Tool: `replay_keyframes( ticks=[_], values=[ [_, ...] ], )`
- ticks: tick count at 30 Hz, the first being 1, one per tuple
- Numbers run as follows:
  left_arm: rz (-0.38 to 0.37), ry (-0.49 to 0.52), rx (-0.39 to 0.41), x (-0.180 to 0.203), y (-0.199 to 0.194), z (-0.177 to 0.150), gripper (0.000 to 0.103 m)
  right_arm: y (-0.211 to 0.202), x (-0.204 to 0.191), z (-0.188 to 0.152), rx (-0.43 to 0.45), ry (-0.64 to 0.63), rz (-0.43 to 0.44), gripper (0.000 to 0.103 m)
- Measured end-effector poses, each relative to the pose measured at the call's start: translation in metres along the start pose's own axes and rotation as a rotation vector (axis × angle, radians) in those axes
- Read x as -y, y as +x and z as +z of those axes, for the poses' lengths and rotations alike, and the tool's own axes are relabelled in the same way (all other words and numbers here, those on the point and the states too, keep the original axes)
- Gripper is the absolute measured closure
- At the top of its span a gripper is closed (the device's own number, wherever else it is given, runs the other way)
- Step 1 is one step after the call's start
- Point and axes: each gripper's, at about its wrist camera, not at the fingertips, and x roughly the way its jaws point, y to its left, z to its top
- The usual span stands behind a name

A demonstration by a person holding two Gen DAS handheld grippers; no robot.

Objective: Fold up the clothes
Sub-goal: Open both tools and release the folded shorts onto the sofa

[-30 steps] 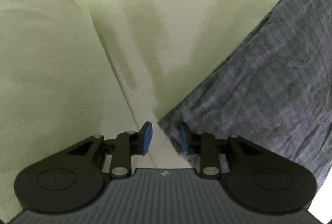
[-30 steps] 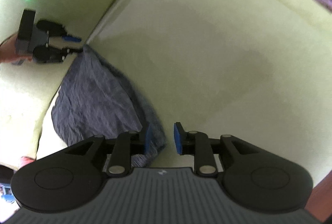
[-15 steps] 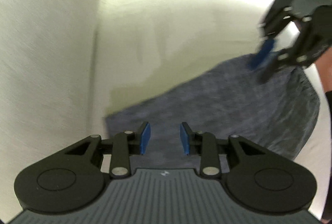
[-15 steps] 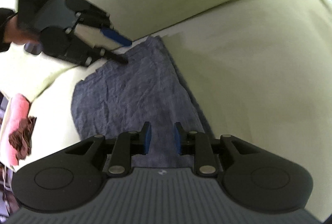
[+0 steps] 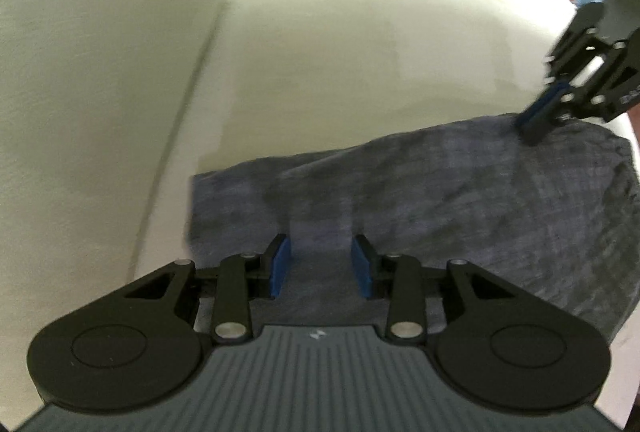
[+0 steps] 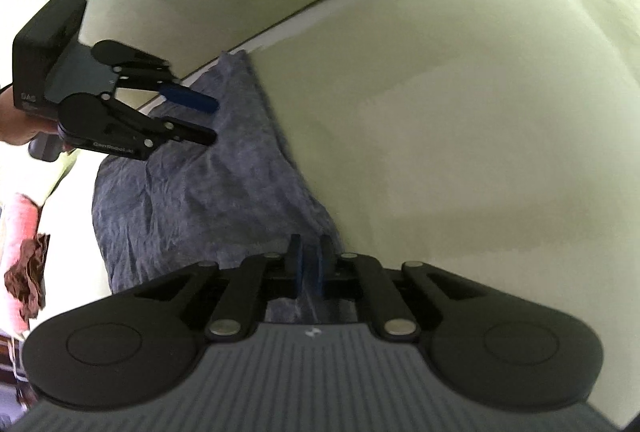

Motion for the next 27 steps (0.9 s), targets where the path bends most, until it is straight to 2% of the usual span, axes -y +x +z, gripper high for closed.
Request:
replay_keyframes(
  ticks=[1, 2, 3, 6, 8, 10, 11, 14, 19, 25, 27],
  values=[
    [0.013, -0.031, 0.002, -0.010, 0.001, -0.009, 0.061, -0.007, -0.002, -0.002, 0.012, 0.011, -0.002, 0.091],
    [0.027, -0.063, 0.003, -0.020, 0.002, -0.018, 0.060, -0.015, -0.004, -0.003, 0.027, 0.024, -0.005, 0.082],
    [0.044, -0.109, 0.003, -0.026, -0.012, -0.029, 0.057, -0.027, -0.009, -0.007, 0.048, 0.043, -0.008, 0.078],
    [0.087, -0.228, 0.001, -0.036, -0.041, -0.053, 0.056, -0.049, -0.017, -0.017, 0.083, 0.097, -0.004, 0.078],
    [0.134, -0.382, -0.015, -0.044, -0.065, -0.087, 0.056, -0.062, -0.021, -0.027, 0.094, 0.147, 0.002, 0.078],
    [0.156, -0.472, -0.025, -0.039, -0.069, -0.101, 0.056, -0.071, -0.025, -0.041, 0.082, 0.212, 0.011, 0.077],
    [0.161, -0.544, -0.030, -0.036, -0.074, -0.118, 0.056, -0.075, -0.023, -0.044, 0.076, 0.227, 0.011, 0.076],
    [0.134, -0.658, -0.010, -0.030, -0.079, -0.150, 0.056, -0.077, -0.027, -0.063, 0.047, 0.293, 0.000, 0.076],
    [0.084, -0.742, 0.009, -0.014, -0.063, -0.184, 0.056, -0.078, -0.037, -0.095, 0.075, 0.365, -0.067, 0.073],
    [0.006, -0.900, 0.105, -0.013, -0.038, -0.211, 0.056, -0.087, -0.051, -0.132, 0.149, 0.473, -0.122, 0.072],
    [-0.046, -0.985, 0.148, -0.020, -0.034, -0.224, 0.057, -0.088, -0.051, -0.140, 0.157, 0.491, -0.123, 0.071]
  ],
)
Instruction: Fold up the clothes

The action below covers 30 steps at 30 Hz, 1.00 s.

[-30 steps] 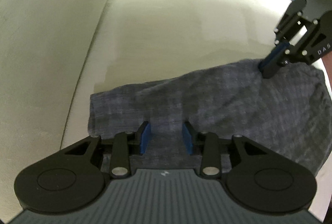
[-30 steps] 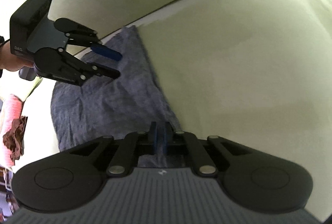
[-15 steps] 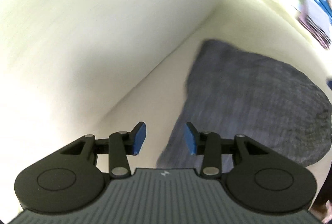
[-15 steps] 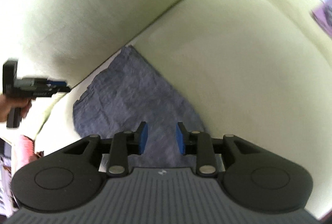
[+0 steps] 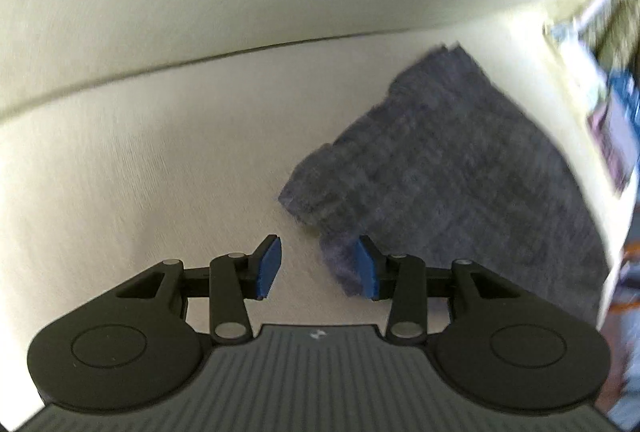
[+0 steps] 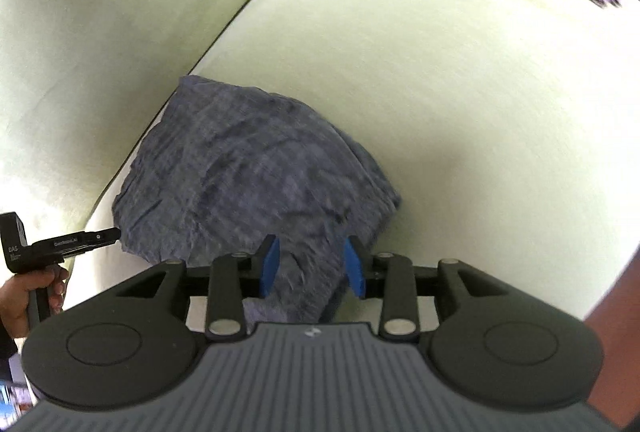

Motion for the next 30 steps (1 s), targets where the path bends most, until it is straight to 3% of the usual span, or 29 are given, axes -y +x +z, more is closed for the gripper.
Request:
replay_keyframes(
  ticks=[2, 3, 7, 13, 19, 24, 28, 30],
  values=[
    [-0.066, -0.097, 0.020, -0.016, 0.003, -0.002, 0.063, 0.001, 0.003, -0.005, -0.001, 0.007, 0.000, 0.069],
    [-0.103, -0.150, 0.031, -0.024, 0.005, -0.004, 0.072, 0.006, 0.006, -0.008, -0.009, 0.020, 0.000, 0.069],
    [-0.135, -0.235, 0.052, -0.038, 0.012, -0.014, 0.087, 0.019, 0.014, -0.017, -0.020, 0.068, 0.008, 0.068],
    [-0.075, -0.273, 0.095, -0.040, 0.012, -0.014, 0.088, 0.027, 0.022, -0.025, -0.038, 0.112, 0.026, 0.065],
    [-0.001, -0.169, 0.092, -0.017, 0.001, -0.011, 0.088, 0.030, 0.028, -0.028, -0.064, 0.113, 0.015, 0.062],
    [0.015, -0.099, 0.134, 0.014, -0.029, -0.032, 0.086, 0.003, 0.023, -0.005, -0.046, 0.053, 0.035, 0.062],
    [0.000, -0.071, 0.114, 0.046, -0.039, -0.058, 0.072, -0.017, 0.020, 0.018, -0.050, -0.011, 0.031, 0.060],
    [-0.007, -0.075, 0.102, 0.060, -0.042, -0.072, 0.071, -0.027, 0.021, 0.036, -0.062, -0.068, 0.043, 0.057]
  ],
)
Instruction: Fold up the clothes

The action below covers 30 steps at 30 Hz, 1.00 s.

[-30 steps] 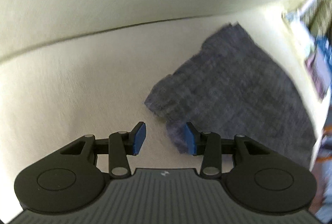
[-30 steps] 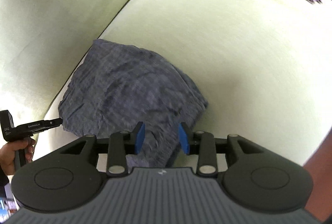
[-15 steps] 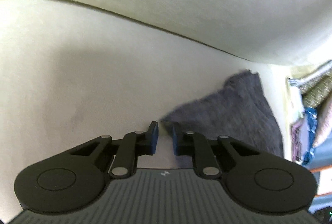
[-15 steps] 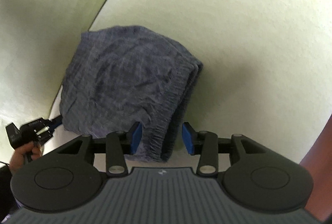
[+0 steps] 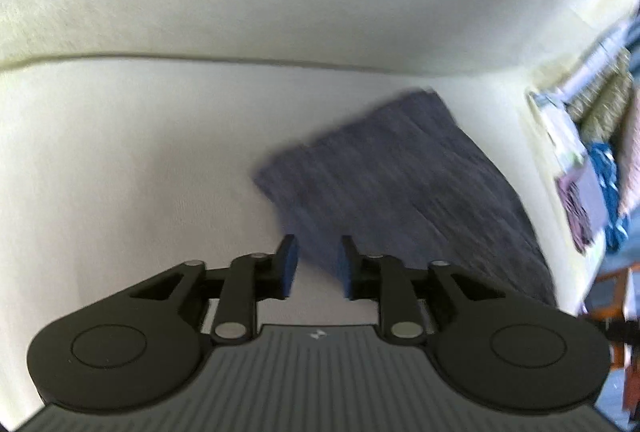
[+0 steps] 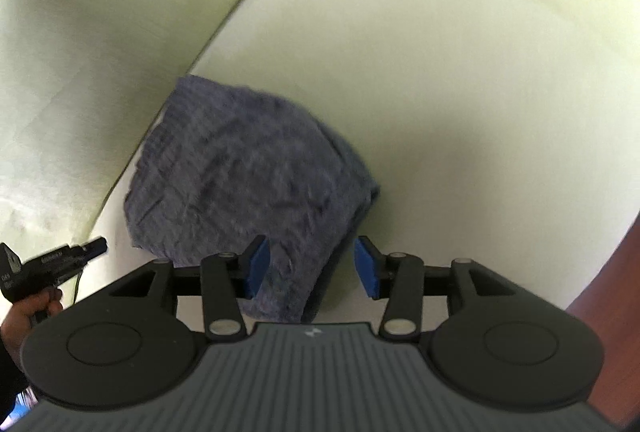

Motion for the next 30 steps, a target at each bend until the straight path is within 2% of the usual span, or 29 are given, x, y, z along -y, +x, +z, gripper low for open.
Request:
replay_keyframes(
  ticks=[2, 4, 7, 8, 11, 13, 17, 21, 30],
  values=[
    [0.003, -0.033, 0.000, 0.025, -0.003, -0.024, 0.061, -0.003, 0.001, 0.015, -0.020, -0.045, 0.010, 0.056],
    [0.018, -0.063, 0.020, 0.040, 0.000, -0.037, 0.058, 0.006, 0.010, 0.035, -0.076, -0.100, 0.042, 0.056],
    [0.041, -0.166, 0.056, 0.062, 0.010, -0.069, 0.051, 0.019, 0.018, 0.063, -0.163, -0.225, 0.096, 0.056],
    [0.051, -0.234, 0.068, 0.072, 0.016, -0.085, 0.049, 0.017, 0.018, 0.064, -0.169, -0.235, 0.102, 0.056],
    [0.011, -0.365, 0.106, 0.093, 0.027, -0.119, 0.041, 0.023, 0.025, 0.084, -0.236, -0.305, 0.164, 0.056],
    [-0.027, -0.401, 0.117, 0.104, 0.033, -0.133, 0.031, 0.032, 0.032, 0.095, -0.292, -0.352, 0.192, 0.056],
    [-0.130, -0.437, 0.159, 0.129, 0.048, -0.163, 0.029, 0.038, 0.038, 0.102, -0.352, -0.403, 0.226, 0.056],
    [-0.220, -0.488, 0.187, 0.133, 0.066, -0.181, 0.029, 0.045, 0.035, 0.100, -0.402, -0.478, 0.290, 0.056],
    [-0.243, -0.567, 0.203, 0.148, 0.088, -0.225, 0.029, 0.081, 0.034, 0.092, -0.483, -0.544, 0.309, 0.056]
  ],
)
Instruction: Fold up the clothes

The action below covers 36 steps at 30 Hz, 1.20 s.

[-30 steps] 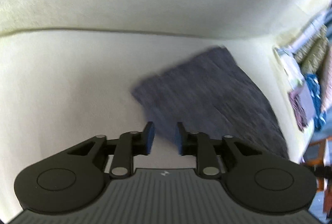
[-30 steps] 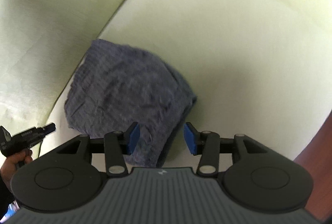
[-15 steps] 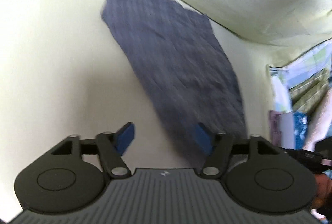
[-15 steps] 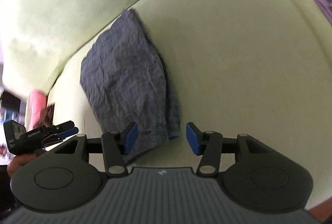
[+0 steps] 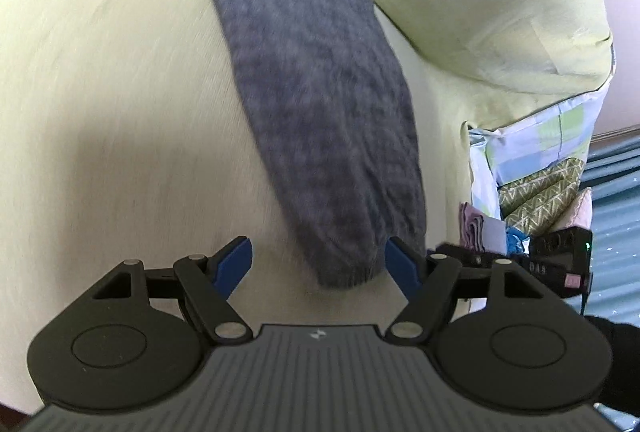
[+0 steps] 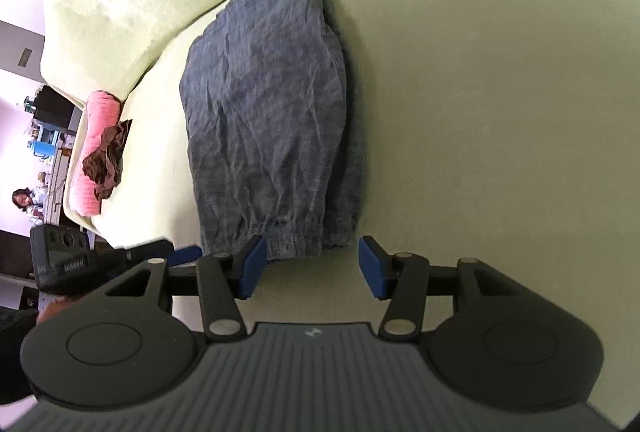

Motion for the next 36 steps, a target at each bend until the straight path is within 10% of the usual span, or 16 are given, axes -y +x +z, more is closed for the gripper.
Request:
replay_keyframes(
  ticks=[13, 33, 36],
  values=[
    [-0.053, -0.199, 0.141, -0.002, 0.025, -0.028, 0.029, 0.022, 0.025, 0.030, -0.172, -0.087, 0.149, 0.057],
    [-0.189, -0.124, 0.067, -0.016, 0.037, -0.012, 0.029, 0.037, 0.036, 0.025, -0.138, 0.009, 0.203, 0.077],
    [-0.199, -0.162, 0.070, -0.017, 0.038, -0.011, 0.042, 0.040, 0.033, 0.026, -0.146, 0.011, 0.202, 0.080]
  ],
)
